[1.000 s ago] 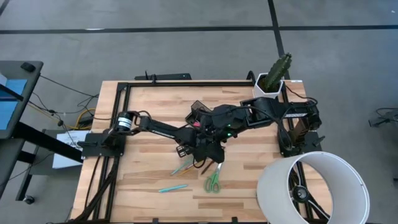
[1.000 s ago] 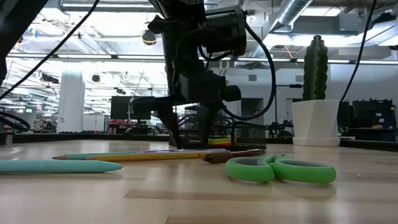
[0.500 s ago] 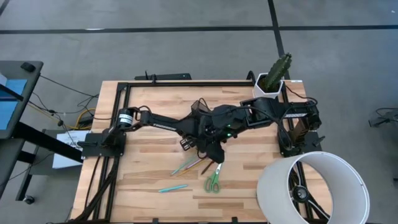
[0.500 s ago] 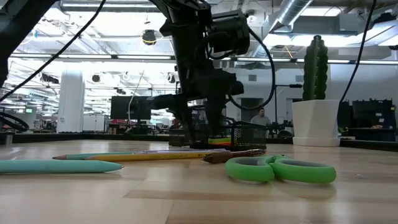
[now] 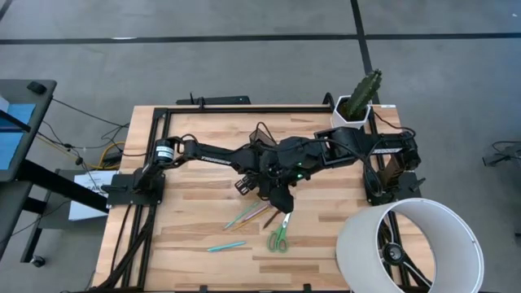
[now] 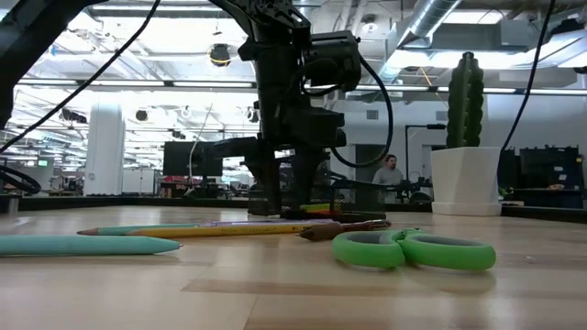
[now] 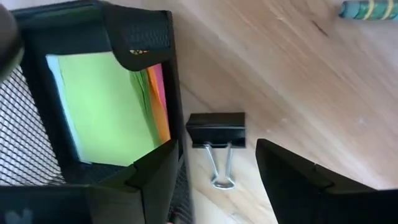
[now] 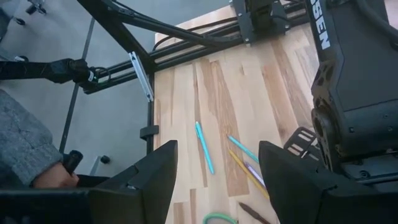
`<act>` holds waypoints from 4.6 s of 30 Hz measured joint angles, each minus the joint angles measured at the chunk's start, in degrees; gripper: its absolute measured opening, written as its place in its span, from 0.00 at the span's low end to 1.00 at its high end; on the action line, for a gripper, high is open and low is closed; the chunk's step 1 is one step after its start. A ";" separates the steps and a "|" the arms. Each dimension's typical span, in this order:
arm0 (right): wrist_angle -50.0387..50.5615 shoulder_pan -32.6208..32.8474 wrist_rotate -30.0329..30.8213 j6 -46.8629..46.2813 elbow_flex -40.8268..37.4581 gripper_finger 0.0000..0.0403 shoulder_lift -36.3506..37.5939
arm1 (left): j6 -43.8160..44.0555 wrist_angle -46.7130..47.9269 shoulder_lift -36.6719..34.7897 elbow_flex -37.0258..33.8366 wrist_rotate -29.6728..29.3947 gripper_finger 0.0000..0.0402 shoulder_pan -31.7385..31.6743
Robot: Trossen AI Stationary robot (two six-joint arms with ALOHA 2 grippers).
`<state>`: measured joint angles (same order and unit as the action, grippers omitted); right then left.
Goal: Pick and place office supplies into organizer
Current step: Put the black binder clip into the black desk organizer
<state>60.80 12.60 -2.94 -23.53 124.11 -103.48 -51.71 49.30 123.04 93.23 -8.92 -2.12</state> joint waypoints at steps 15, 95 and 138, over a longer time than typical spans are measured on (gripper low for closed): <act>0.42 -1.11 0.00 0.01 0.00 0.54 0.35 | 8.64 1.94 -0.37 0.07 4.09 0.52 1.91; 6.67 0.82 -1.84 1.68 0.00 0.54 1.57 | 91.13 2.37 -2.05 -3.19 1.19 0.62 -3.56; 6.62 2.05 -1.73 1.51 0.00 0.54 1.53 | 85.49 -7.34 -0.09 -7.85 5.57 0.26 -3.51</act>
<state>67.42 14.66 -4.67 -22.02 124.11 -101.95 33.78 41.96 122.96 85.38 -3.35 -5.63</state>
